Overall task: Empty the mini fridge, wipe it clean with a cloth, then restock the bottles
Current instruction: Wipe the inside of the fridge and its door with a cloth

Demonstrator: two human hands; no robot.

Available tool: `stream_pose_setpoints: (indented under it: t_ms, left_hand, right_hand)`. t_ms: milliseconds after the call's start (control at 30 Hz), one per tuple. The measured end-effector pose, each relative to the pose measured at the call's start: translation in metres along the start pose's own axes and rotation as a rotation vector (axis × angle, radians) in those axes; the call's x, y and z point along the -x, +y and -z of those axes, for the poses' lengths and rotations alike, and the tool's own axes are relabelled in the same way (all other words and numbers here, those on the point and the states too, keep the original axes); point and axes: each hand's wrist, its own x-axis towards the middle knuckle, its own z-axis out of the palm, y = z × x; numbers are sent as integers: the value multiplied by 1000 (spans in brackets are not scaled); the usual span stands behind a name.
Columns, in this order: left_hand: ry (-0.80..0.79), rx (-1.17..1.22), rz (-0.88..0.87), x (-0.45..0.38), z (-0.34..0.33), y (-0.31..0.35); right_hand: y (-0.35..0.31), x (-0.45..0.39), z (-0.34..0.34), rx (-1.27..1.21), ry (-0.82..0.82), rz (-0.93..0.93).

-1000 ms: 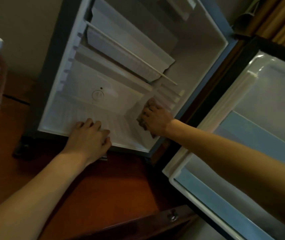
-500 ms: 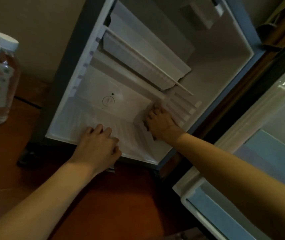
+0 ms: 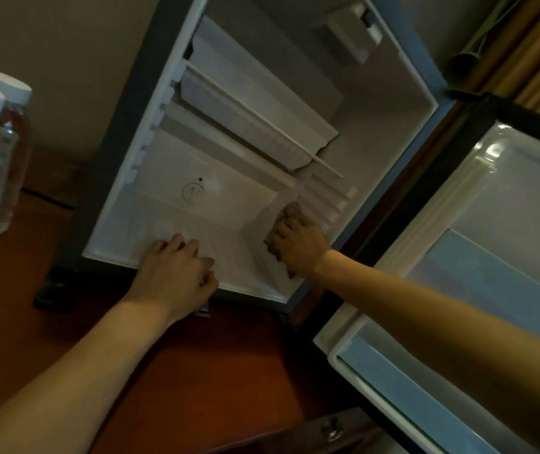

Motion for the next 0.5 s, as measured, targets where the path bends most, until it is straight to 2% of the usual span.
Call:
stream_pose_setpoints:
  t_ms: [167, 333, 500]
  left_hand:
    - [-43, 2, 2, -6, 3, 0]
    - [-29, -5, 4, -11, 0, -1]
    - [-17, 21, -13, -9, -2, -2]
  right_hand:
    - [1, -51, -8, 220, 5, 60]
    - [1, -81, -14, 193, -11, 38]
    - [-3, -57, -11, 242, -17, 16]
